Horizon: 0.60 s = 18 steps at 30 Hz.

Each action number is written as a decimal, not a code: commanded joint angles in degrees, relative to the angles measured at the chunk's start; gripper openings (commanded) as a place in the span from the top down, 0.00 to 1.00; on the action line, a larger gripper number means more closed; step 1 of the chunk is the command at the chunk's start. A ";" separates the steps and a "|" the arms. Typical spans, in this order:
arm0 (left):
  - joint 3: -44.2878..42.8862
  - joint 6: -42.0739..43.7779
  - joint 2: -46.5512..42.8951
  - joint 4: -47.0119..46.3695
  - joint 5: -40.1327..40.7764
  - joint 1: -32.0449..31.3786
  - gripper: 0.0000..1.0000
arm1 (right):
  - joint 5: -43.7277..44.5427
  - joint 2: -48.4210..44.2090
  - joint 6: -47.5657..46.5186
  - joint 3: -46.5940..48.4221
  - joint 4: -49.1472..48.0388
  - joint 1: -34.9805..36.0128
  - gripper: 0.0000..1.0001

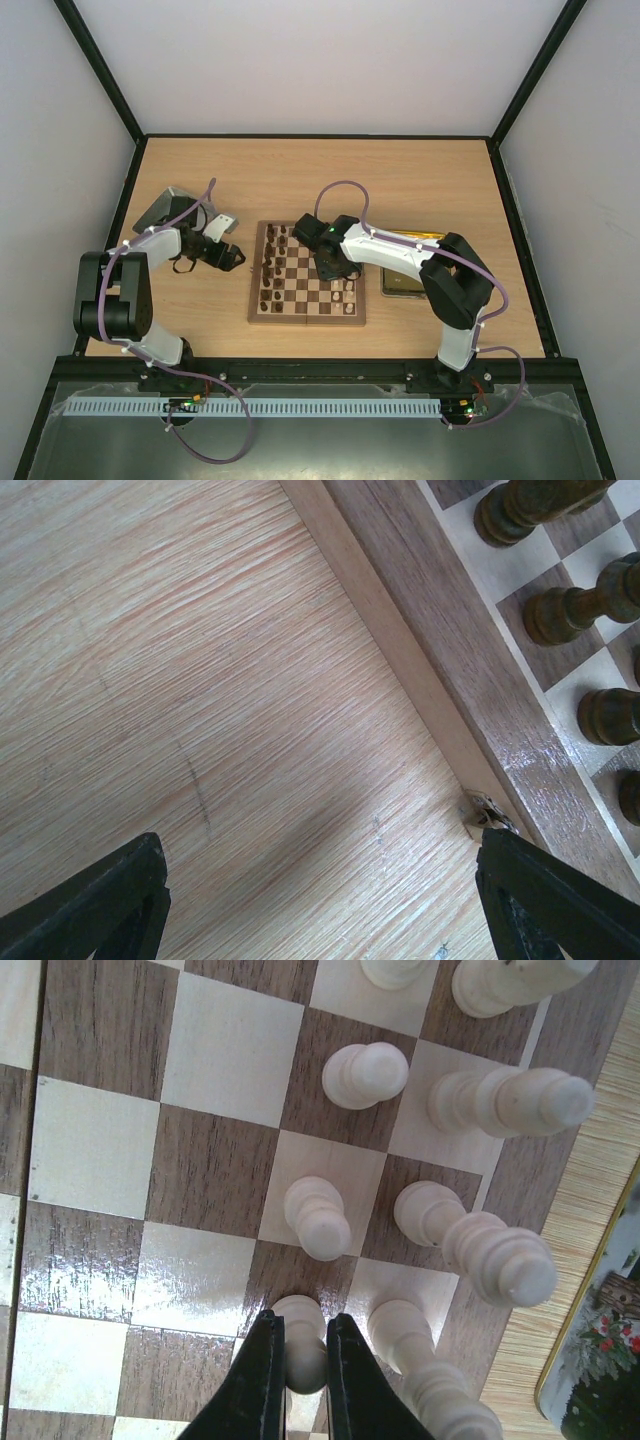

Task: Set up the chess pieces on the board
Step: Adjust the chess piece on the chessboard.

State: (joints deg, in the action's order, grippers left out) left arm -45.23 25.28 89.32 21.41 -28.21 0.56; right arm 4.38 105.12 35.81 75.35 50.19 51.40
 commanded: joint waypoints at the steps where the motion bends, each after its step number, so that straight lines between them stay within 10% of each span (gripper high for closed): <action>1: 0.23 0.28 0.95 0.10 -0.36 -0.17 0.16 | -0.10 -0.20 0.34 1.42 0.08 -0.22 0.98; 18: 0.23 0.30 1.11 0.19 -0.26 -0.13 0.16 | -0.01 0.32 0.18 0.88 -0.38 -0.20 0.97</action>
State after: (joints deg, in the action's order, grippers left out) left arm -45.23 25.28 89.71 21.39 -28.21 0.56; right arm 3.18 105.12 35.81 75.37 49.54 51.40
